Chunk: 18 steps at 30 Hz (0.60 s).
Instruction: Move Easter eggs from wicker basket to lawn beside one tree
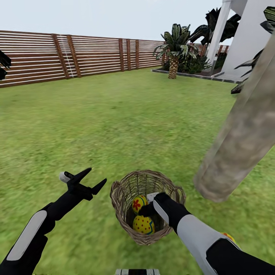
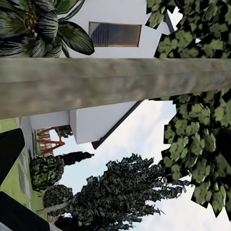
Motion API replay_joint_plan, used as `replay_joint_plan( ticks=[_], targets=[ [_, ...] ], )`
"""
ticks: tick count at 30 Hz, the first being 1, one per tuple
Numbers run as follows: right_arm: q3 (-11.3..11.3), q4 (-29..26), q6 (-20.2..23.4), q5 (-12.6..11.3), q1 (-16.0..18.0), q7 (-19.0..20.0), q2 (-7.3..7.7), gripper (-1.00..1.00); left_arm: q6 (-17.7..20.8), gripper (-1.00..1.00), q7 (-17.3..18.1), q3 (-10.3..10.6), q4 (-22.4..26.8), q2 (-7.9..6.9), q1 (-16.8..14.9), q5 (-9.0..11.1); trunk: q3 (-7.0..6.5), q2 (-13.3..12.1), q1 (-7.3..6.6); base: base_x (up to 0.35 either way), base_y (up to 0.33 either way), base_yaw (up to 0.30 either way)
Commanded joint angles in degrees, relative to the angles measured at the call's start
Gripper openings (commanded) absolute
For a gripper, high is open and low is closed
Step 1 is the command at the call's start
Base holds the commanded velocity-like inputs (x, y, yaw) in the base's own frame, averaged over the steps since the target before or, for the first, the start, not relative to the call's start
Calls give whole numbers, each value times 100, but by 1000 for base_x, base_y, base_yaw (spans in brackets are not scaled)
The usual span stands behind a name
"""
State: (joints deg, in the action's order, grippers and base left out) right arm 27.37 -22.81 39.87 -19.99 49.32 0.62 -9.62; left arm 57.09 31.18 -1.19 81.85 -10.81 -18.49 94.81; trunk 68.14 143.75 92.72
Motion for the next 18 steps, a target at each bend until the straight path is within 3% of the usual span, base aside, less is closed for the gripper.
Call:
replay_joint_plan(
  ticks=[1,18],
  targets=[
    [30,-5,21,-5,2,4,4,100,27,100,20,-4,-2,0,-4,-7,27,4,1,0,0,0],
    [14,69,-14,-22,181,-214,-4,100,27,100,20,-4,-6,0,-5,2,404,26,45,0,0,0]
  ],
)
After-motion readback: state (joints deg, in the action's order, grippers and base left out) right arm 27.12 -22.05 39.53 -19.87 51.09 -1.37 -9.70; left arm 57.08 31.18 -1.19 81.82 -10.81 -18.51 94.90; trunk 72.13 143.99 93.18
